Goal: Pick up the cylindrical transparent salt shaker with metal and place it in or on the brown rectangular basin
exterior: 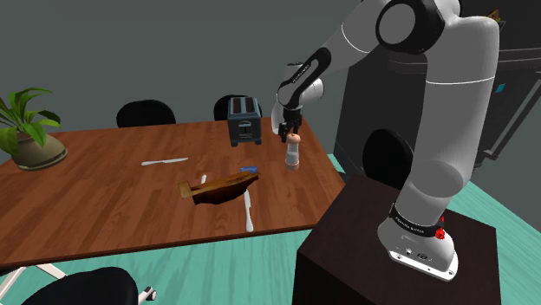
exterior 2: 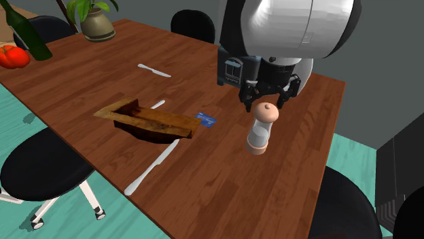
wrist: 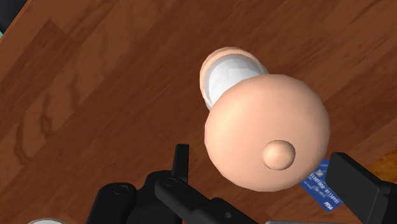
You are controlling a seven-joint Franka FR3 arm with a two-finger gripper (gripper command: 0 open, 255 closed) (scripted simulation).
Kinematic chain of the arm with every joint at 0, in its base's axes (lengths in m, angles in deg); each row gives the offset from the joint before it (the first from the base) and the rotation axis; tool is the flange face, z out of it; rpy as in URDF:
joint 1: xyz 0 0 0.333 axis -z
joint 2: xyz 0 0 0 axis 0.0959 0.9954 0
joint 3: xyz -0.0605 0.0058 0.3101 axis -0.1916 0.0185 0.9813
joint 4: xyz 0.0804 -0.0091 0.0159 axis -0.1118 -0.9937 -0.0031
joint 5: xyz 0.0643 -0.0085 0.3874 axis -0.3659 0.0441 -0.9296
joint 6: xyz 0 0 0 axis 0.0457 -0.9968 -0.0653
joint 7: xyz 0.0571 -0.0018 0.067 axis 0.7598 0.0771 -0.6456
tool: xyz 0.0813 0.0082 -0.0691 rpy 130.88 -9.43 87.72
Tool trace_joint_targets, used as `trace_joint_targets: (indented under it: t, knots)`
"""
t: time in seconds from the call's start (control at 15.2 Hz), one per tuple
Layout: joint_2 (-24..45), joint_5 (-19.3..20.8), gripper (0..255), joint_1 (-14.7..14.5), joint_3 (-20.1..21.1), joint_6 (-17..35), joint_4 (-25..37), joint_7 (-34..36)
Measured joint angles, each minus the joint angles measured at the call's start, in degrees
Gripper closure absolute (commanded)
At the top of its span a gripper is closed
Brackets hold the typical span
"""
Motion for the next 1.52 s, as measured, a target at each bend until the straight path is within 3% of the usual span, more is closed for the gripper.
trace_joint_targets:
  t: [0.13, 0.2, 0.86, 1.52]
  knots:
    - [0.0, 0.0, 0, 0.0, 0.0, 0.0, 0.0, 0.0]
    - [0.0, 0.0, 255, 0.0, 0.0, 0.0, 0.0, 0.0]
    - [0.0, 0.0, 255, 0.0, 0.0, 0.0, 0.1, 0.0]
    - [-4.7, 1.4, 255, -0.3, -0.4, -6.2, 1.6, 1.0]
